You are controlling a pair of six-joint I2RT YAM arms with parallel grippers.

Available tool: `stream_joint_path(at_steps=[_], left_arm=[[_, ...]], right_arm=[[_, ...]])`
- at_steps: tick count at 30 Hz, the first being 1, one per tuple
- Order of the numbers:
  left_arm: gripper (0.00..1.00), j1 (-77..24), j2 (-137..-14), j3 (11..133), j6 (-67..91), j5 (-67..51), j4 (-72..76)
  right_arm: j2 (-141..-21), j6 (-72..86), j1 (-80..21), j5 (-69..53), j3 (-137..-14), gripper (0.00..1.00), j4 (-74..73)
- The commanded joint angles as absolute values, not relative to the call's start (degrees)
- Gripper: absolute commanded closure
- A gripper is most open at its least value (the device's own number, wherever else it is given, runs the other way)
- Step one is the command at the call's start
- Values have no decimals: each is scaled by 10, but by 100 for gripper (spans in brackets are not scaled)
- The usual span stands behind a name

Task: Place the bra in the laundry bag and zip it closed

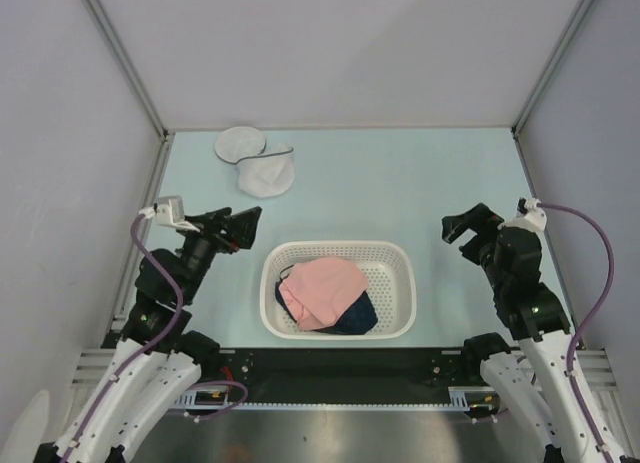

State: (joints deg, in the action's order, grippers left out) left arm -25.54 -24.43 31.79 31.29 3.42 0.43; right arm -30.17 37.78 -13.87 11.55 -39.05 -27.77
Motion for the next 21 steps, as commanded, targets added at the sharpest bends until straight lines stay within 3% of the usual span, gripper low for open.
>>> stream_joint_path(at_steps=[1,5,6,9,11,14,19,20,21], left_arm=[[1,-257,-279,411,327,160,-256],[0,-256,-230,382,338,136,-257],[0,-257,-195,366,345,138,-250],[0,-257,-151,350,363,127,-236],[0,-257,-146,353,363,121,-238],[0,-257,-163,373,362,128,-271],[0,-257,-192,395,359,130,-294],[0,-257,-192,394,359,128,-294],[0,-257,-191,392,360,127,-294]], right_arm=[[-325,280,-134,38,-466,0,-351],[-400,282,-162,-86,-504,0,-335],[-432,280,-214,-98,-511,0,-328],[-485,281,-336,-29,-526,0,-287],[-519,270,-471,74,-538,0,-261],[-639,250,-591,146,-588,0,-262],[-821,217,-688,211,-684,15,-276],[-870,214,-693,212,-696,24,-274],[-895,204,-696,214,-706,27,-274]])
